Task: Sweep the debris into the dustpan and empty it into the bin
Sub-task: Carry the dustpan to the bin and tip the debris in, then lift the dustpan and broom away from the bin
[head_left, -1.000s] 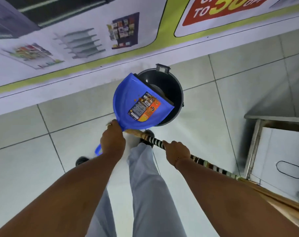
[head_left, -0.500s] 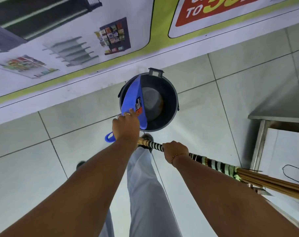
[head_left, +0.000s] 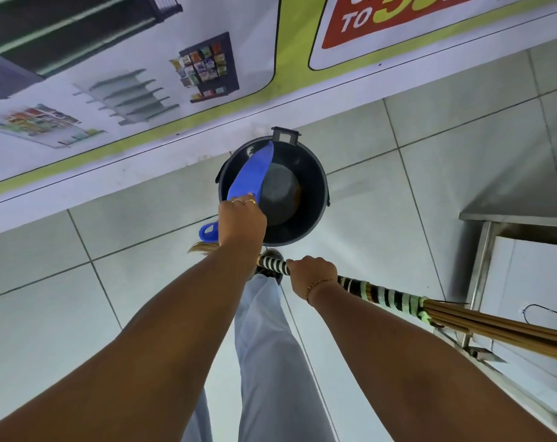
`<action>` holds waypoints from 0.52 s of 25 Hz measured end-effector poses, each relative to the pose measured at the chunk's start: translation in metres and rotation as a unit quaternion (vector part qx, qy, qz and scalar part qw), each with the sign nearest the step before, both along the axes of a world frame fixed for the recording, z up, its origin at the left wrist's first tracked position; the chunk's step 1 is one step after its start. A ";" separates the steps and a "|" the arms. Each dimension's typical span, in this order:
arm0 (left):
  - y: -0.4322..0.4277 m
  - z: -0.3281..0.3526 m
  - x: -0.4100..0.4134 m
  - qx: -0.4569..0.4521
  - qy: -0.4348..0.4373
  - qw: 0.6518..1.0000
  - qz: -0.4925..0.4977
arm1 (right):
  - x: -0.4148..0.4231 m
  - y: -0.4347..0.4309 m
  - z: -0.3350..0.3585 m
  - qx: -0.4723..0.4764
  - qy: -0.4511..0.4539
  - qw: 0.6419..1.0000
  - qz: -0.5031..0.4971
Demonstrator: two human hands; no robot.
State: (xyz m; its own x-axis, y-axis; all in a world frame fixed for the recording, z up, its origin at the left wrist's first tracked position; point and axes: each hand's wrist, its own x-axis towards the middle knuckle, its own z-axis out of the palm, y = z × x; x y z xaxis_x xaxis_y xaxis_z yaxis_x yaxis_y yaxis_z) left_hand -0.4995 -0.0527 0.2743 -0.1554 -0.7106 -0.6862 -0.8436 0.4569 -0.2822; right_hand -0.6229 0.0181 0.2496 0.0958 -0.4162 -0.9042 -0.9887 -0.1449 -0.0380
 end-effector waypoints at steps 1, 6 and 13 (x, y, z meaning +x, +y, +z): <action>0.001 -0.002 0.004 -0.016 0.023 0.999 0.027 | 0.001 0.000 0.001 0.002 -0.001 1.000 0.005; 0.034 -0.010 0.037 -0.113 0.118 0.979 0.119 | 0.006 0.000 0.014 0.011 0.000 1.000 0.018; 0.099 -0.021 0.143 -0.228 0.248 0.879 0.337 | 0.073 0.018 0.019 0.000 0.033 0.999 0.034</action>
State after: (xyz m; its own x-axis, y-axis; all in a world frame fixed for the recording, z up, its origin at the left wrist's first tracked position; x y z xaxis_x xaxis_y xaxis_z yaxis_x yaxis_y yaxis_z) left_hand -0.3562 0.0461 0.2536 0.2066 -0.9400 -0.2717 -0.9502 -0.2590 0.1734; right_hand -0.5495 0.0361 0.2686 0.0642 -0.4108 -0.9094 -0.9769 -0.2118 0.0267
